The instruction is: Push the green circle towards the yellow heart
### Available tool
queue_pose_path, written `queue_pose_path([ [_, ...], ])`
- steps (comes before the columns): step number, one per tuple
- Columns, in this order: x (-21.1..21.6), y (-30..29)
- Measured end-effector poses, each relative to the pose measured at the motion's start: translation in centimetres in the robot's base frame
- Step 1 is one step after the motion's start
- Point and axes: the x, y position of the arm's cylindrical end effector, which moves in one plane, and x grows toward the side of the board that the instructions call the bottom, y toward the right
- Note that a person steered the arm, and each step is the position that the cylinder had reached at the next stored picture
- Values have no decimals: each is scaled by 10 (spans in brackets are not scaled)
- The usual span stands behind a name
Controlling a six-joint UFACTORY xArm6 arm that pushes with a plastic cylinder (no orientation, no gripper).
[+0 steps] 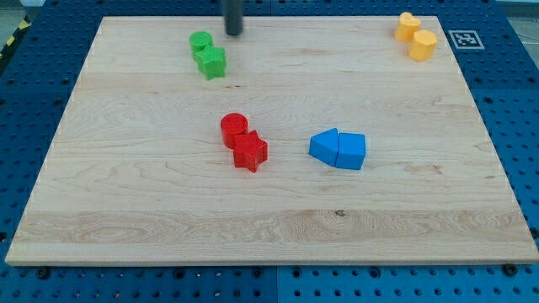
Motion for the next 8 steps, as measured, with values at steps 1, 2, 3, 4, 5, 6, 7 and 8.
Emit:
queue_pose_path([
  [1,3,-61],
  [2,32,-83],
  [3,54,-83],
  [4,61,-72],
  [5,51,-26],
  [6,38,43],
  [7,37,52],
  [8,60,32],
])
